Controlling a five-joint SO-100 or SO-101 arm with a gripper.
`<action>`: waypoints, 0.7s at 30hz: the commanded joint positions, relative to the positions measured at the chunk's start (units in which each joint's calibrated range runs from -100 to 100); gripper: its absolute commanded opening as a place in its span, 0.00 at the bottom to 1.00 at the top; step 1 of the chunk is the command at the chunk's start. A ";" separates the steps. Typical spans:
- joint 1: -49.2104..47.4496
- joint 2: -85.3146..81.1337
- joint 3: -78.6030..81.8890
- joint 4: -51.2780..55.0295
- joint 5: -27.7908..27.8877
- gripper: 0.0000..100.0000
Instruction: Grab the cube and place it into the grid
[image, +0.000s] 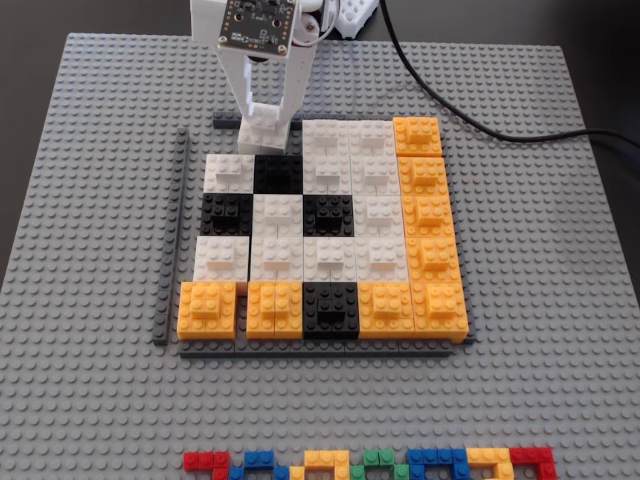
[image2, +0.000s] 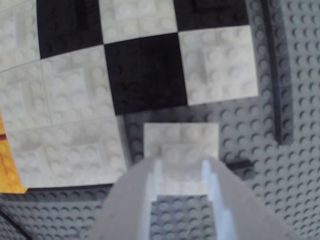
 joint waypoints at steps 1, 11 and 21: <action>-0.75 0.30 -5.01 0.70 -0.44 0.03; -1.56 0.73 -7.19 1.10 -0.73 0.03; -2.07 1.76 -4.74 -0.61 -1.12 0.03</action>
